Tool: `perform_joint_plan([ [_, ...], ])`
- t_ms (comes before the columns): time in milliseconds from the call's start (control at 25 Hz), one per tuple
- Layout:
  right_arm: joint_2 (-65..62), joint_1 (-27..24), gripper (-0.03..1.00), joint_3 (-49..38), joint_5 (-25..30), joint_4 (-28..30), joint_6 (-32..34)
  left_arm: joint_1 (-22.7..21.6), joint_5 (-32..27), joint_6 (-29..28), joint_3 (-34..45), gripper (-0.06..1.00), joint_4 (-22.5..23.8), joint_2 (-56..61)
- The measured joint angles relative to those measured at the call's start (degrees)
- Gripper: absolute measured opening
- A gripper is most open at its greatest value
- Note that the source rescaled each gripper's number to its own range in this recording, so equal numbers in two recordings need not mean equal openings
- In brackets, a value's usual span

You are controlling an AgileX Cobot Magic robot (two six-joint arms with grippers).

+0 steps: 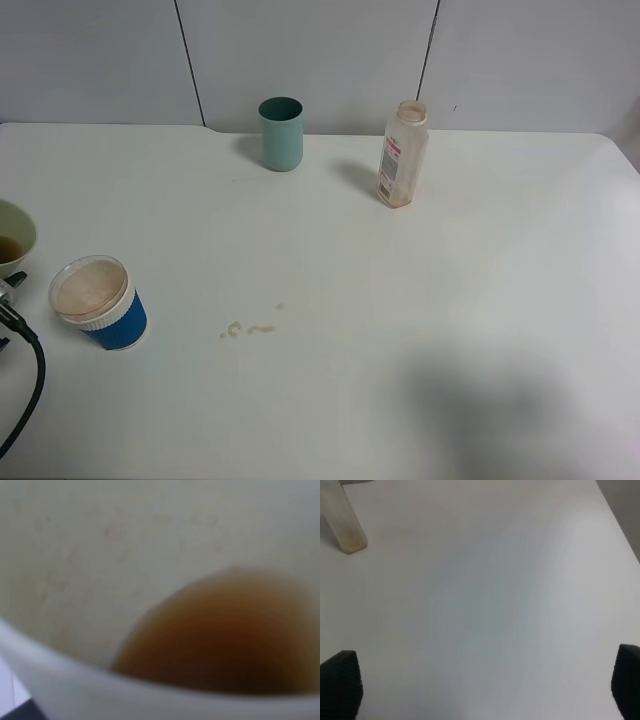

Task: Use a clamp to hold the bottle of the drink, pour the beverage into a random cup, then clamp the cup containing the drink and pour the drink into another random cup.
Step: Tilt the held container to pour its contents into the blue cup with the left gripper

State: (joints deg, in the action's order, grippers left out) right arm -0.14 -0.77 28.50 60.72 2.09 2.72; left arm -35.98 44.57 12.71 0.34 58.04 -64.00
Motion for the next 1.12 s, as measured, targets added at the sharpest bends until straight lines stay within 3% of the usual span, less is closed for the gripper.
perform_joint_plan([
  [240, 0.0, 0.0, 1.00, 0.0, 0.0, 0.0, 0.0, 0.0, 0.1, 0.6, 0.0, 0.01, 0.3, 0.0],
  [600, 0.0, 0.0, 1.00, 0.0, 0.0, 0.0, 0.0, 0.0, 1.7, 10.3, 0.0, 0.01, 0.6, 0.0],
  [1120, 0.0, 0.0, 1.00, 0.0, 0.0, 0.0, 0.0, 0.0, 4.1, 15.8, 0.0, 0.01, 0.6, 0.0],
])
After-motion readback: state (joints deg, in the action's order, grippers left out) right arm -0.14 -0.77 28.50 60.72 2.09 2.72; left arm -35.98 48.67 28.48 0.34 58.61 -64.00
